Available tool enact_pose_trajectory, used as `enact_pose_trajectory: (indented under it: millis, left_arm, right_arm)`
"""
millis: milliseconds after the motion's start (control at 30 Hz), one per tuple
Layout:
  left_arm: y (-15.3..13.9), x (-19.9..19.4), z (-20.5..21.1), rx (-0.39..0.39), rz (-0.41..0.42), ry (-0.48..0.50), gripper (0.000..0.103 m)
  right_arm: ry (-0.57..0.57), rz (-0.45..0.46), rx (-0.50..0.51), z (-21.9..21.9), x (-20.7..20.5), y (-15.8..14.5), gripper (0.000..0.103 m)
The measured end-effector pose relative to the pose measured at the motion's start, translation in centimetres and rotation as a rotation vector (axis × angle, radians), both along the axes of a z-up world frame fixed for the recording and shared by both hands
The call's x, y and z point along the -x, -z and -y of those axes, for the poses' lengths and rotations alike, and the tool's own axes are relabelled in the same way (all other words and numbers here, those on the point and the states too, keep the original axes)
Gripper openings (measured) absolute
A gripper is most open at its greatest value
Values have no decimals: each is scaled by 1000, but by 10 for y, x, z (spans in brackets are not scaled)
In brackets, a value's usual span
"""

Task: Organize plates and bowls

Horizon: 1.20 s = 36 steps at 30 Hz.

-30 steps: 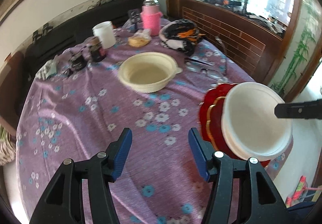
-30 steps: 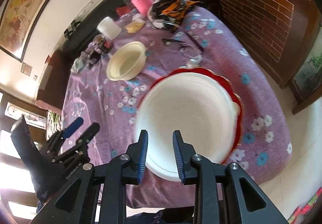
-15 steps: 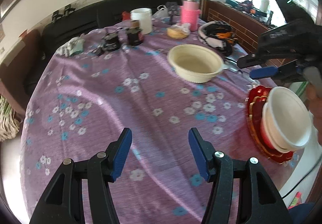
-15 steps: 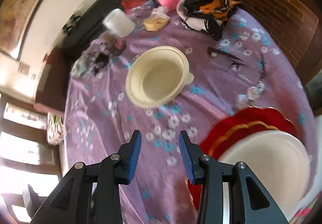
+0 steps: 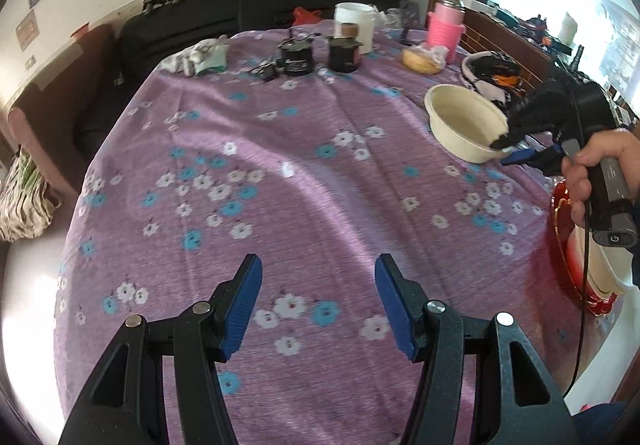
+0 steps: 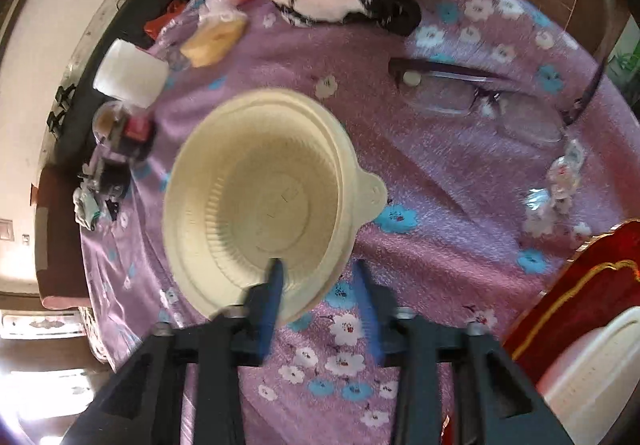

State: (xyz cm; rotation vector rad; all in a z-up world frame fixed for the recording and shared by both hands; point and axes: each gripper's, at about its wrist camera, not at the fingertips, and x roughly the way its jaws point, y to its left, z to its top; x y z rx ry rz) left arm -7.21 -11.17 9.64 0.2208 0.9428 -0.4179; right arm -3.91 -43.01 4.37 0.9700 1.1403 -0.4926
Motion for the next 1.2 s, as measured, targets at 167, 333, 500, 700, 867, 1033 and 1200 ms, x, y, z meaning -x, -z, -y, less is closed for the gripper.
enact_pose_trajectory:
  millis: [167, 333, 500, 700, 867, 1033, 1200]
  left_arm:
    - [1, -6, -8, 10, -7, -14, 58]
    - [-1, -9, -9, 28, -7, -9, 58]
    - [-1, -10, -14, 49, -20, -25, 58]
    - [4, -10, -14, 57, -41, -38, 58]
    - [6, -3, -3, 64, -61, -14, 58]
    - [7, 0, 10, 80, -87, 5, 59]
    - [13, 0, 20, 82, -117, 16, 59]
  right_arm:
    - [-34, 17, 12, -10, 3, 0, 14]
    - [-150, 42, -25, -39, 16, -10, 10]
    - [-332, 54, -94, -85, 43, -22, 10]
    - [-480, 34, -128, -123, 76, -23, 11]
    - [-480, 64, -16, -118, 87, -35, 24]
    - [-442, 109, -2, -102, 101, -43, 28]
    - [-433, 105, -3, -100, 105, -38, 28]
